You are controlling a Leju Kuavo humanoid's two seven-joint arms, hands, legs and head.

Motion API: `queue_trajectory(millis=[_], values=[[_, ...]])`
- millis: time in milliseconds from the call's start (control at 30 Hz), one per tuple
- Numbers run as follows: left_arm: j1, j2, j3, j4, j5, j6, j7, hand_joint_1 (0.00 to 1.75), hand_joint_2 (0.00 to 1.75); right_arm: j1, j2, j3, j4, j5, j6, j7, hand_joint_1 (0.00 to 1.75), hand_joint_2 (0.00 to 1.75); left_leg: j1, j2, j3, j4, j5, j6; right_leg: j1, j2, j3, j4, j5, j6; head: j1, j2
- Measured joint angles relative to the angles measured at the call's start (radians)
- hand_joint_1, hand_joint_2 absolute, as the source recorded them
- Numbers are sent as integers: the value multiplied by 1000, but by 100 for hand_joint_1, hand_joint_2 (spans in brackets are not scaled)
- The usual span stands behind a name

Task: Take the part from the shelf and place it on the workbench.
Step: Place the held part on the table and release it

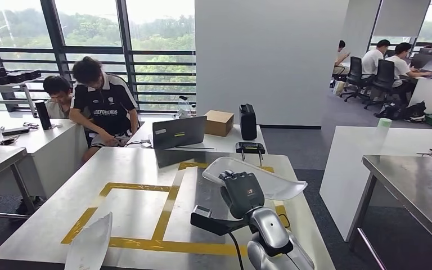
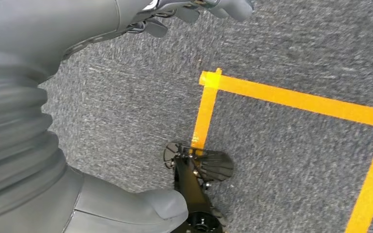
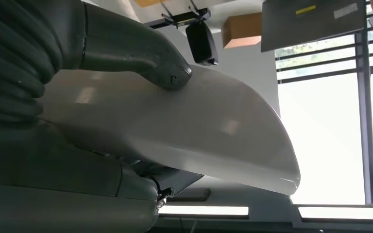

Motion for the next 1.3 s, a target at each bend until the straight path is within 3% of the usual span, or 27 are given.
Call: queue_trajectory(millis=[100,133,167,233,300,333,367,400,467,533,700,767,833,867,900,967,1033,1067,1200,1233,1300], values=[[-1,-2,0,0,-1,0,0,0,175,-12,14,4,24,-1,-4,1,175,175,-1,-2,18,-3,-17,-22,9,-1,88,-209,94,-20,-1,0],[-2,-2,0,0,-2,0,0,0,175,-17,19,5,33,-1,-6,2,175,175,-1,-2,22,-4,-24,-33,10,-1,116,-266,113,-29,-1,0],[-3,-3,0,0,-2,0,0,0,175,-20,23,6,38,-2,-9,2,175,175,0,-1,21,2,-29,-41,10,0,124,-276,109,-36,-1,0],[-4,-4,-1,0,-3,0,0,0,175,-24,26,6,42,-5,-14,2,175,175,0,2,-7,62,-55,-48,5,0,142,-286,105,-48,-2,0],[-5,-5,-1,0,-3,0,0,0,175,-23,29,6,48,-8,-18,1,175,175,1,4,-77,187,-97,-53,5,0,154,-287,96,-56,-3,0],[-4,-5,-1,0,-3,0,0,0,175,-20,30,6,51,-9,-19,1,175,175,2,4,-113,241,-107,-55,6,0,160,-287,90,-58,-3,0],[-3,-5,-1,0,-3,0,1,0,175,-17,30,6,55,-10,-20,1,175,175,2,4,-135,266,-99,-57,6,0,167,-286,84,-57,-3,0],[-3,-5,-1,0,-3,0,1,0,175,-15,30,6,58,-10,-20,1,175,175,2,4,-140,253,-71,-58,6,1,174,-284,77,-56,-3,0],[-3,-4,-1,0,-3,0,1,0,175,-14,30,6,62,-12,-21,2,175,175,4,5,-100,135,13,-57,3,2,189,-278,60,-49,-3,0],[-5,-4,-1,1,-3,0,1,0,175,-16,31,6,64,-13,-22,1,175,175,1,6,-53,32,48,-51,5,4,195,-270,44,-38,-3,0],[-5,-5,0,1,1,0,1,0,175,-15,31,7,69,-13,-24,0,175,175,0,2,-32,4,26,-17,7,3,191,-253,20,-13,-2,0],[-5,-5,0,0,2,0,0,0,175,-15,31,7,70,-13,-24,0,175,175,2,3,-22,1,19,-6,6,1,140,-159,-14,-5,-2,0],[-6,-5,0,0,2,0,0,0,175,-8,31,8,73,-14,-24,0,175,175,2,4,-15,1,10,-1,6,1,51,-25,-50,-1,-2,0],[-5,-5,0,0,2,0,0,0,175,-3,30,8,75,-14,-24,0,175,175,1,4,-9,1,5,0,5,1,17,16,-48,-1,-2,0],[-4,-5,0,0,2,0,0,0,175,2,29,8,77,-15,-25,0,175,175,1,3,-3,1,-1,-1,5,1,0,17,-25,-2,-2,0],[-2,-5,0,0,2,0,0,0,175,6,26,8,80,-17,-26,-1,175,175,1,0,15,1,-14,-4,5,0,25,-88,66,-9,-2,0],[-2,-5,0,0,2,0,-1,0,175,6,23,8,81,-18,-30,-1,175,175,-1,-1,27,2,-27,-14,9,-1,75,-216,126,-17,-2,0],[-3,-6,0,0,2,0,-1,0,175,7,23,8,82,-18,-31,-2,175,175,-2,-1,30,2,-32,-19,12,-1,90,-251,134,-21,-3,0],[-3,-7,0,0,2,0,-3,0,175,8,20,10,81,-21,-32,-2,175,175,1,1,37,4,-45,-42,13,0,113,-277,120,-41,-4,0],[-3,-7,0,0,2,0,-3,0,175,8,20,10,81,-22,-32,-2,175,175,1,2,26,30,-58,-46,10,1,123,-282,118,-47,-4,0],[-3,-7,0,0,2,0,-3,0,175,9,20,10,81,-23,-32,-2,175,175,2,4,-33,141,-98,-52,9,0,140,-286,108,-57,-5,0]])
